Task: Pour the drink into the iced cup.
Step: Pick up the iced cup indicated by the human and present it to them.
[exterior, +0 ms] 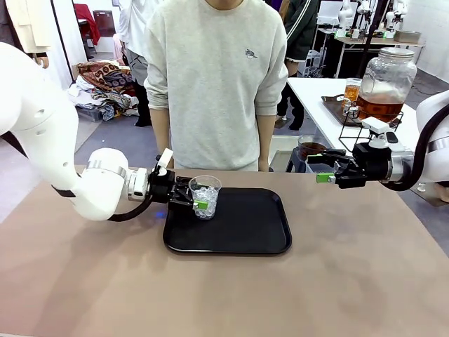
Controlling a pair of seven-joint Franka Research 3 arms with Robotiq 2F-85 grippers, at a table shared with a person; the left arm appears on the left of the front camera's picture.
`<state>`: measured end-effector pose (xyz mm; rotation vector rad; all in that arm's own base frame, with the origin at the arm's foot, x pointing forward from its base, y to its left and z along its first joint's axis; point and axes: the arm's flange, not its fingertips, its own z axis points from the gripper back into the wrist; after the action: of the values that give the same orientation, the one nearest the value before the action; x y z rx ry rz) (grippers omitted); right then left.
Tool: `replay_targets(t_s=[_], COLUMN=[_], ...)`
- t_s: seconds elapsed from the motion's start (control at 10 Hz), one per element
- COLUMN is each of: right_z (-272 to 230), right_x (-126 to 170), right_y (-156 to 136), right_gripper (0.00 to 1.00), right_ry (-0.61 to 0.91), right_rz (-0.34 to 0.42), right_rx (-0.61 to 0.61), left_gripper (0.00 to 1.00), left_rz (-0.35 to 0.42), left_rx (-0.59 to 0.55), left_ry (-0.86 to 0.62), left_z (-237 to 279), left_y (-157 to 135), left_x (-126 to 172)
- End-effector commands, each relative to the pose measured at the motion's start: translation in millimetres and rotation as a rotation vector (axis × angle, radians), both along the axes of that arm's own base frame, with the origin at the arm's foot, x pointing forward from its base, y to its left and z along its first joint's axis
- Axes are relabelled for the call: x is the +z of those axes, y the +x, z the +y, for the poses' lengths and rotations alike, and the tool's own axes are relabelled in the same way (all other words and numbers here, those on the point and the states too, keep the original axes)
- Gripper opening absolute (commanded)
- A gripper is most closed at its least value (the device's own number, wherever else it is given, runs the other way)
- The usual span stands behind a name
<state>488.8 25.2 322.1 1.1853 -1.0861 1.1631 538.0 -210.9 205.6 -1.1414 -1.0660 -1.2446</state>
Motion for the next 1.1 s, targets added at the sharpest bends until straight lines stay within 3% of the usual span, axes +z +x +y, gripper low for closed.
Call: replay_targets(t_s=[0.0, 0.5, 0.6, 0.7, 1.0], right_z=[1.3, 1.3, 1.3, 1.3, 1.3], right_x=[3.0, 3.0, 3.0, 3.0, 3.0], right_y=[1.2, 1.2, 1.2, 1.2, 1.2], right_gripper=[1.0, 1.0, 1.0, 1.0, 1.0], right_ry=[-0.003, -0.003, -0.003, -0.003, -0.003], right_rz=[-0.004, -0.004, -0.004, -0.004, -0.004], right_rx=[0.002, 0.002, 0.002, 0.002, 0.002], left_gripper=[1.0, 1.0, 0.89, 0.69, 0.69], left_rz=[0.006, 0.028, 0.033, 0.019, 0.011], left_rx=[0.044, 0.024, 0.02, 0.015, 0.032], left_ry=[-0.023, -0.017, -0.014, -0.011, -0.014], left_z=[-6.7, -18.1, -19.7, -20.2, -19.8], left_y=[-1.3, -3.2, -3.2, -3.4, -5.0], left_x=[0.0, -1.9, -2.5, -3.1, -2.7])
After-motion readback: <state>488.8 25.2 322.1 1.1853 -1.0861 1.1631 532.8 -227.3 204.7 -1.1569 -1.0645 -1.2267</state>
